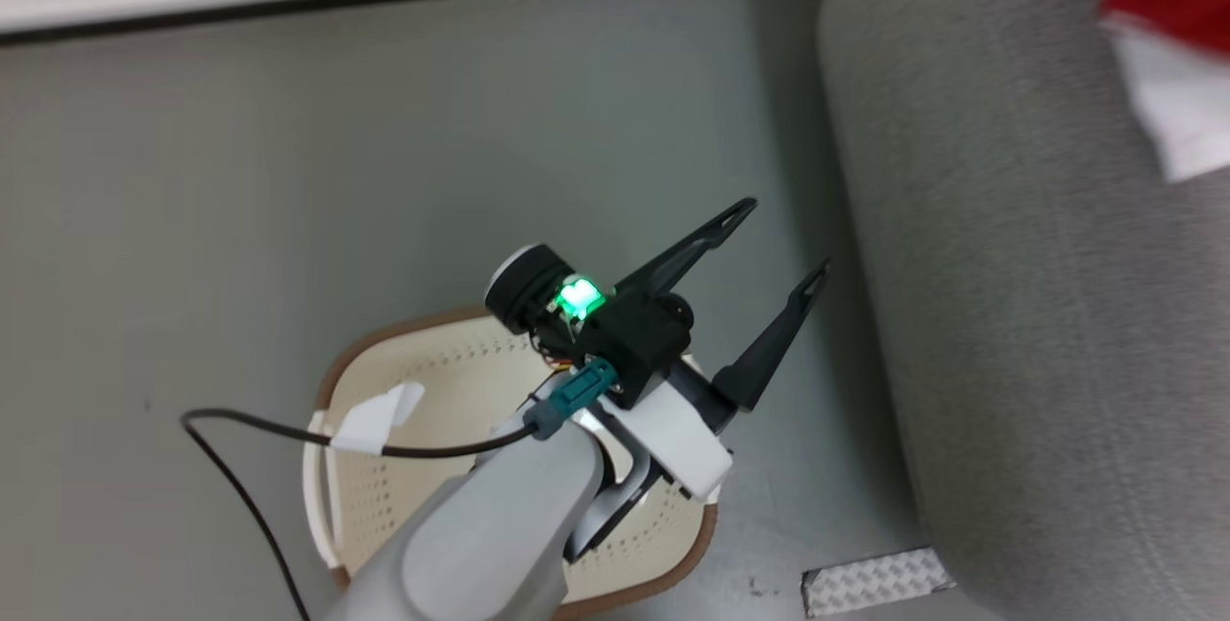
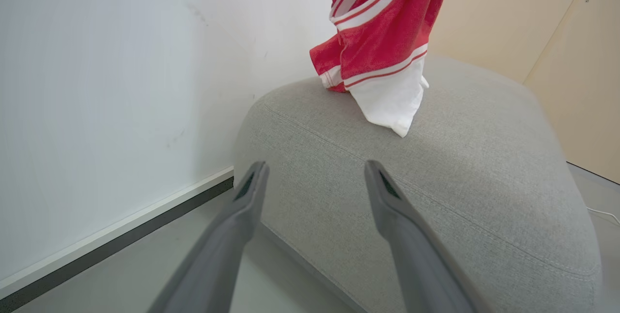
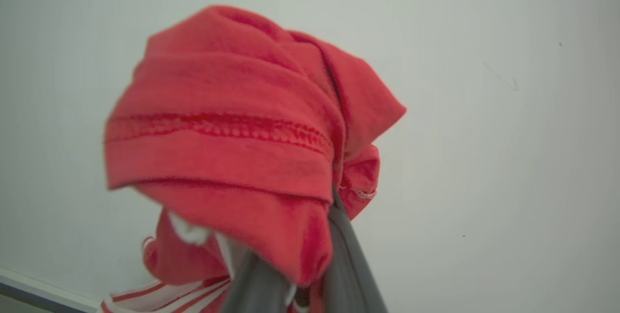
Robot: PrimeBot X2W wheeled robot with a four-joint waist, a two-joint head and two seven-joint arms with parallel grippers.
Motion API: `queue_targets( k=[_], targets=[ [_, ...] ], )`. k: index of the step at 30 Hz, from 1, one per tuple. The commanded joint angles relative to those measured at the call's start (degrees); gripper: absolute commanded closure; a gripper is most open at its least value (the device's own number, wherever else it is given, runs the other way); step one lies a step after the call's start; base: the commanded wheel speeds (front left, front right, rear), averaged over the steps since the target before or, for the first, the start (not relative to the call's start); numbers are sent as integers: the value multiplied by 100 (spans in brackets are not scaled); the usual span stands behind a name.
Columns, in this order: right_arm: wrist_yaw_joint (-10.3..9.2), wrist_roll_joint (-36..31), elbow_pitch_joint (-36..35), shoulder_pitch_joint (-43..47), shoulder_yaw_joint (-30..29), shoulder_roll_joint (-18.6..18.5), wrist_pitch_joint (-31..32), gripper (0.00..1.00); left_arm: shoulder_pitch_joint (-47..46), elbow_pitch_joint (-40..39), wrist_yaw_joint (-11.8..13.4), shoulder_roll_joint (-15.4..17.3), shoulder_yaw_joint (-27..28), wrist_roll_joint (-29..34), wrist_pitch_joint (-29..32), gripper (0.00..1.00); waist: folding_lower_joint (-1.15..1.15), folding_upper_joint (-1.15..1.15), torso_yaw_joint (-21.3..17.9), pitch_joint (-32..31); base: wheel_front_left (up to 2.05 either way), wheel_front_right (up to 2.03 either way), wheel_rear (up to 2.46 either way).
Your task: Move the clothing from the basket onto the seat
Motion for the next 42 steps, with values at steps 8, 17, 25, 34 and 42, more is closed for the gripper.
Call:
queue_targets(
  k=[8,17,25,34,42],
  targets=[
    [-1,301,1408,-1685,-367,-1082,538,100,-404,-102,7,-67,15,-85,-174,0,-2,0,654,856,0,0,0],
    [-1,-4,3590,-1737,-1052,-1114,482,100,-521,-285,121,-101,19,-114,-246,0,-2,0,1019,1214,0,0,0],
    [0,-494,4997,-1563,-1529,-674,63,66,-278,-257,240,-106,40,-195,-279,0,-2,0,1047,1157,0,0,0],
    [0,-723,5326,-1383,-1404,-315,-125,0,-61,-122,262,-60,111,-303,-276,0,-2,0,822,640,0,0,0],
    [-1,-518,4943,-479,-913,-50,-249,0,416,-59,338,84,341,-484,-279,0,-2,0,651,-81,0,0,0]
  ],
)
